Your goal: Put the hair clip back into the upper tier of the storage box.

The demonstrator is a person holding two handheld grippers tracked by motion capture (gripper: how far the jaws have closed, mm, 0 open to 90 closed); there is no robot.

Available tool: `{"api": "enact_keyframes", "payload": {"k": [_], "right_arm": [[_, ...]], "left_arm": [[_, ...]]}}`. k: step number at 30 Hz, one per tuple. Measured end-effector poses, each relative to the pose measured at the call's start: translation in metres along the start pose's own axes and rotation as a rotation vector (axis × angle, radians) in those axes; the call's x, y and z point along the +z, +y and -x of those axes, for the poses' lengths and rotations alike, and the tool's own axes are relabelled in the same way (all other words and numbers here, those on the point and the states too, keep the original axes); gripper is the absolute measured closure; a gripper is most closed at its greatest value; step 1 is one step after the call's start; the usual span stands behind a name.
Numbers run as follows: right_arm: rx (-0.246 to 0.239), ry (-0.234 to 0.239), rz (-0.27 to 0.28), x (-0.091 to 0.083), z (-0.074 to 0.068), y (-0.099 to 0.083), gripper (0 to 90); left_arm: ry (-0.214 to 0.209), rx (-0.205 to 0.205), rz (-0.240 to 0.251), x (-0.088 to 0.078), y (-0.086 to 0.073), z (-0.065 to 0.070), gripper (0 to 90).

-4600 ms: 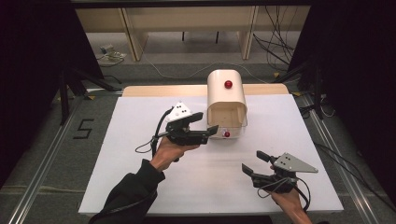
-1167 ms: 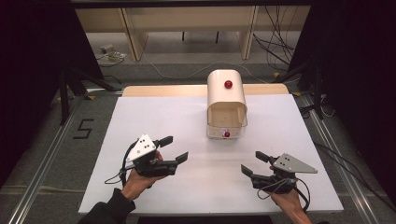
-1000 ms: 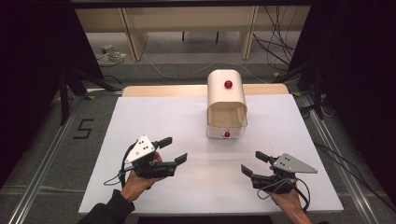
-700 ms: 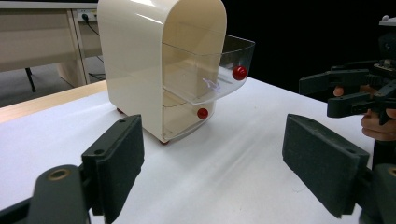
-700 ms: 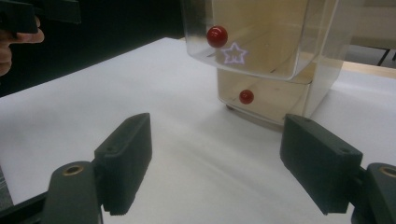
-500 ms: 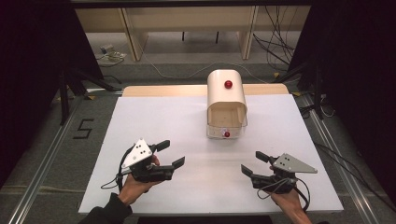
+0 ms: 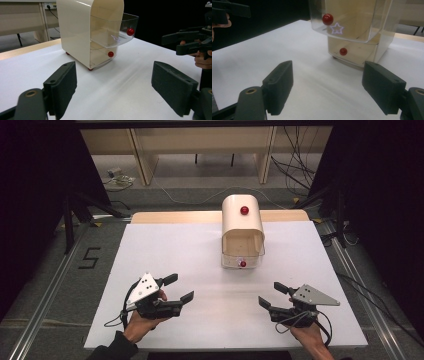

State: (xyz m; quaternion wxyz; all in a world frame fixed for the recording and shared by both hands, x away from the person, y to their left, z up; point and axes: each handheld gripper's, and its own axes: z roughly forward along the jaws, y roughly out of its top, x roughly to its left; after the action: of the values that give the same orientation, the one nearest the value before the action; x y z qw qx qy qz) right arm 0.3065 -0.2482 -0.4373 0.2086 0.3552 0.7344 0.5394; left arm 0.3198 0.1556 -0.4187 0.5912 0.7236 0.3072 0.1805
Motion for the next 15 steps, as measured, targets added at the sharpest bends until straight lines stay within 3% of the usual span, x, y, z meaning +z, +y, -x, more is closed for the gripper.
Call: {"api": "enact_keyframes", "payload": {"k": [15], "right_arm": [[-0.002,-0.001,0.002,-0.0003,0.0004,-0.0002,25.8]], "left_arm": [[-0.005,0.013,-0.013,0.0035,-0.002,0.0018,20.2]]}}
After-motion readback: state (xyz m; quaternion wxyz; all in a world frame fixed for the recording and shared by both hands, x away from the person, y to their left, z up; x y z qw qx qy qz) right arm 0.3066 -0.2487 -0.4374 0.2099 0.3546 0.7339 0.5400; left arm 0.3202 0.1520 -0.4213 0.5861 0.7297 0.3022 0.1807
